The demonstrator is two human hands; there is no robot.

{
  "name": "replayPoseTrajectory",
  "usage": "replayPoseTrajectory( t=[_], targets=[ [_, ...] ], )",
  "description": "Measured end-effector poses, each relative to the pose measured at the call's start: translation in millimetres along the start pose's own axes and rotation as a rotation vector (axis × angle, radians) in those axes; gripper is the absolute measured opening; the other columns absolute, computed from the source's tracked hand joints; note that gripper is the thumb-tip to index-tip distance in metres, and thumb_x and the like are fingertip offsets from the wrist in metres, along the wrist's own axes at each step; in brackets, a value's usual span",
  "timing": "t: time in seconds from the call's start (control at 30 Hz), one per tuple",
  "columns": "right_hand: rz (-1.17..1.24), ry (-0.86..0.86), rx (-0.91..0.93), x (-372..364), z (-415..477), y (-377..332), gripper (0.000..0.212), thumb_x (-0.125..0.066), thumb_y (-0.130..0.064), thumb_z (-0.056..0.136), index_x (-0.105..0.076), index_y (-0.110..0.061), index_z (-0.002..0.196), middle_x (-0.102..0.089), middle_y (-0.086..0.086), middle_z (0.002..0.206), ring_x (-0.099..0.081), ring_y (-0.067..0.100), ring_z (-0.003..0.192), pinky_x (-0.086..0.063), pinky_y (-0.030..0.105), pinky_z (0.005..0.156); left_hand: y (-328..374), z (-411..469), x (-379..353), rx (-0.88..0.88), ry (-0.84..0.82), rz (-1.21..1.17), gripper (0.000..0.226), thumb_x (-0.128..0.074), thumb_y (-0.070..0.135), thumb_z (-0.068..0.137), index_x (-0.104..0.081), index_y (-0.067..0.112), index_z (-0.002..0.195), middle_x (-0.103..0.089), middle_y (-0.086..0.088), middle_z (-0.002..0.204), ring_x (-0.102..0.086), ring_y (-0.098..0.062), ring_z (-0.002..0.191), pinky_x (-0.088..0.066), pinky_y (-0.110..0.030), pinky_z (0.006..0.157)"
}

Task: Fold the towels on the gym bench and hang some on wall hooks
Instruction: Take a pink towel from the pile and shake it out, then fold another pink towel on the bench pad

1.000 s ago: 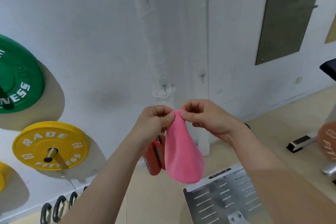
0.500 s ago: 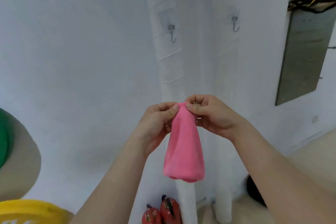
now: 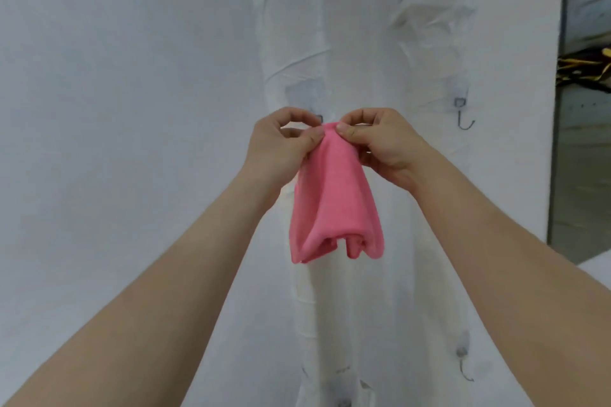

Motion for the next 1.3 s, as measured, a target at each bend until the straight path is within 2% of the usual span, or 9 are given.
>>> replayPoseTrajectory(
  t=[0.2, 0.33, 0.47, 0.67, 0.8, 0.93, 1.1, 1.2, 1.3],
  targets=[
    [-0.081, 0.121, 0.094, 9.3, 51.5, 19.1, 0.020, -0.072, -0.002, 0.080, -0.060, -0.014, 0.071, -0.057, -0.007, 0.053, -0.047, 0.001, 0.043, -0.037, 0.016, 0.043, -1.5, 36.4, 1.3, -0.336, 0.192, 0.561, 0.004, -0.071, 0.027, 0.078, -0.069, 0.028, 0.081, -0.065, 0.010, 0.074, -0.053, 0.001, 0.062, -0.044, -0.020, 0.068],
    [0.012, 0.171, 0.155, 13.3, 44.2, 42.2, 0.021, -0.074, -0.003, 0.079, -0.056, -0.011, 0.073, -0.052, 0.001, 0.056, -0.045, 0.007, 0.045, -0.039, 0.020, 0.046, -17.0, 18.4, 3.8, -0.472, 0.281, 0.542, 0.009, -0.069, 0.024, 0.083, -0.071, 0.029, 0.090, -0.068, 0.009, 0.081, -0.059, -0.006, 0.074, -0.048, -0.025, 0.075],
    [-0.124, 0.235, 0.173, 11.0, 30.0, 56.6, 0.015, -0.076, -0.017, 0.078, -0.066, -0.015, 0.066, -0.060, -0.004, 0.062, -0.052, 0.009, 0.058, -0.045, 0.027, 0.059, -35.5, 1.8, 4.1, -0.488, 0.379, 0.491, 0.017, -0.067, 0.016, 0.084, -0.073, 0.027, 0.095, -0.064, 0.009, 0.080, -0.053, 0.001, 0.071, -0.041, -0.011, 0.069],
    [-0.397, 0.034, 0.021, 8.5, 8.9, 40.6, 0.060, -0.052, -0.055, 0.090, -0.053, -0.009, 0.052, -0.053, -0.001, 0.050, -0.045, 0.017, 0.045, -0.037, 0.030, 0.048, -28.3, -12.4, -6.0, -0.566, 0.336, 0.784, 0.022, -0.069, 0.021, 0.083, -0.070, 0.026, 0.104, -0.054, 0.000, 0.100, -0.051, -0.015, 0.075, -0.046, -0.031, 0.059],
    [-0.440, -0.099, 0.024, -16.9, -8.4, 45.3, 0.039, -0.062, -0.054, 0.085, -0.075, -0.017, 0.085, -0.075, -0.006, 0.079, -0.070, 0.012, 0.074, -0.058, 0.039, 0.075, -37.7, -15.8, -15.1, -0.525, 0.064, 0.655, 0.035, -0.061, 0.023, 0.078, -0.065, 0.020, 0.112, -0.065, 0.007, 0.103, -0.057, -0.008, 0.084, -0.048, -0.022, 0.075],
    [-0.513, 0.004, 0.033, -14.6, -16.5, 47.3, 0.032, -0.060, -0.056, 0.085, -0.073, -0.028, 0.093, -0.074, -0.009, 0.083, -0.070, 0.009, 0.076, -0.056, 0.034, 0.073, -51.3, -23.9, -12.1, -0.340, -0.089, 0.459, 0.041, -0.059, 0.006, 0.080, -0.064, 0.026, 0.116, -0.062, 0.027, 0.099, -0.058, 0.006, 0.082, -0.040, -0.003, 0.072],
    [-0.494, 0.087, -0.038, 0.2, -39.7, 47.6, 0.038, -0.047, -0.054, 0.093, -0.069, -0.026, 0.106, -0.071, -0.011, 0.097, -0.064, 0.000, 0.081, -0.048, 0.023, 0.079, -62.8, -48.9, 23.0, -0.190, 0.028, 0.325, 0.041, -0.054, 0.002, 0.087, -0.064, 0.032, 0.113, -0.064, 0.022, 0.109, -0.059, 0.000, 0.086, -0.049, -0.014, 0.071],
    [-0.439, 0.257, -0.070, 21.1, -79.8, 46.3, 0.031, -0.046, -0.049, 0.095, -0.068, -0.028, 0.088, -0.071, -0.008, 0.087, -0.065, 0.007, 0.079, -0.051, 0.030, 0.078, -74.6, -79.0, 47.8, -0.107, 0.118, 0.210, 0.031, -0.052, 0.003, 0.087, -0.068, 0.029, 0.094, -0.067, 0.019, 0.095, -0.061, -0.008, 0.083, -0.055, -0.032, 0.072],
    [-0.409, 0.412, -0.132, 35.6, -129.0, 50.9, 0.025, -0.046, -0.042, 0.097, -0.064, -0.029, 0.085, -0.073, 0.000, 0.093, -0.068, 0.012, 0.086, -0.050, 0.028, 0.078, -93.7, -113.2, 48.3, -0.013, 0.039, 0.156, 0.031, -0.052, 0.001, 0.087, -0.067, 0.028, 0.080, -0.065, 0.014, 0.076, -0.058, -0.008, 0.070, -0.051, -0.031, 0.066]
  ],
)
Point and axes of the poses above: each hand's wrist, its own z-axis towards the middle knuckle, its own x-axis out of the back of the hand, y = z × x, the point moved 10 cm from there along z, towards the middle knuckle
